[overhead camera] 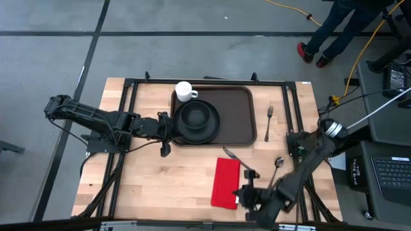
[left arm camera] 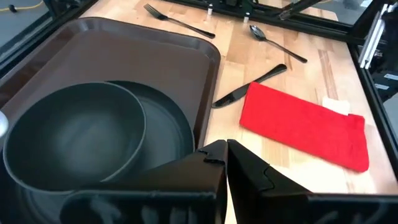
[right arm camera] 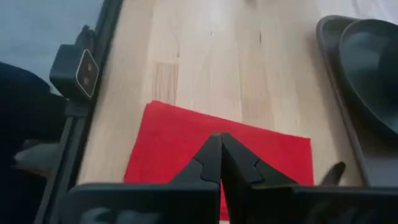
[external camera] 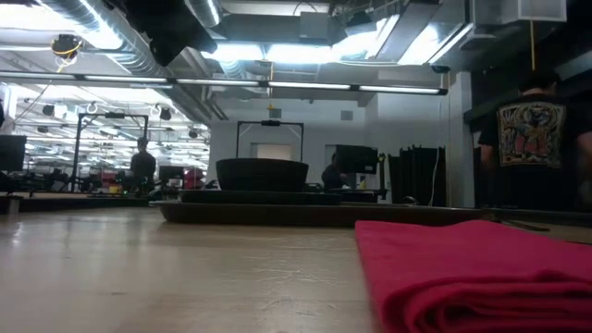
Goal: Set up tray
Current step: Put the red napkin on the brown serving tray to the top right of the black plate
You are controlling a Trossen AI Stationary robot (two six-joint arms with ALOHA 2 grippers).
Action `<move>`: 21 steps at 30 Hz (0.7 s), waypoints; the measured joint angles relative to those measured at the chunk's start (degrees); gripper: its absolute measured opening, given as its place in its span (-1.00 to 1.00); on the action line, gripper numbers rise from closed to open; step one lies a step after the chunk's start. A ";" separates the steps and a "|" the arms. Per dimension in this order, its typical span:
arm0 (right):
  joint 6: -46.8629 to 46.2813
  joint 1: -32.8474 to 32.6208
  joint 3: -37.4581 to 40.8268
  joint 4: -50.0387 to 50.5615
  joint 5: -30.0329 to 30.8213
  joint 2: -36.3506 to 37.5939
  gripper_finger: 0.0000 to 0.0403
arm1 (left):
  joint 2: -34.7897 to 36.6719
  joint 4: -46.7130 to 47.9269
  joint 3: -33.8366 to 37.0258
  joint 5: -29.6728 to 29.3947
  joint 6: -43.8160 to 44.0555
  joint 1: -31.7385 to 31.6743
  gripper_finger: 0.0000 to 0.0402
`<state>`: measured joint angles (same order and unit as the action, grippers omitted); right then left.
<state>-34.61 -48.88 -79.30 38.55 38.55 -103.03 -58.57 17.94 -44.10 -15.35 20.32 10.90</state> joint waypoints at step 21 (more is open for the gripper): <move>-17.76 -0.41 -31.32 30.41 -10.45 -23.37 -0.92 | -0.03 -0.19 0.00 -0.11 -13.18 0.00 -0.99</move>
<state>-52.37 -49.30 -110.62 68.97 28.09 -126.40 -58.61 17.76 -44.10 -15.46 7.14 10.90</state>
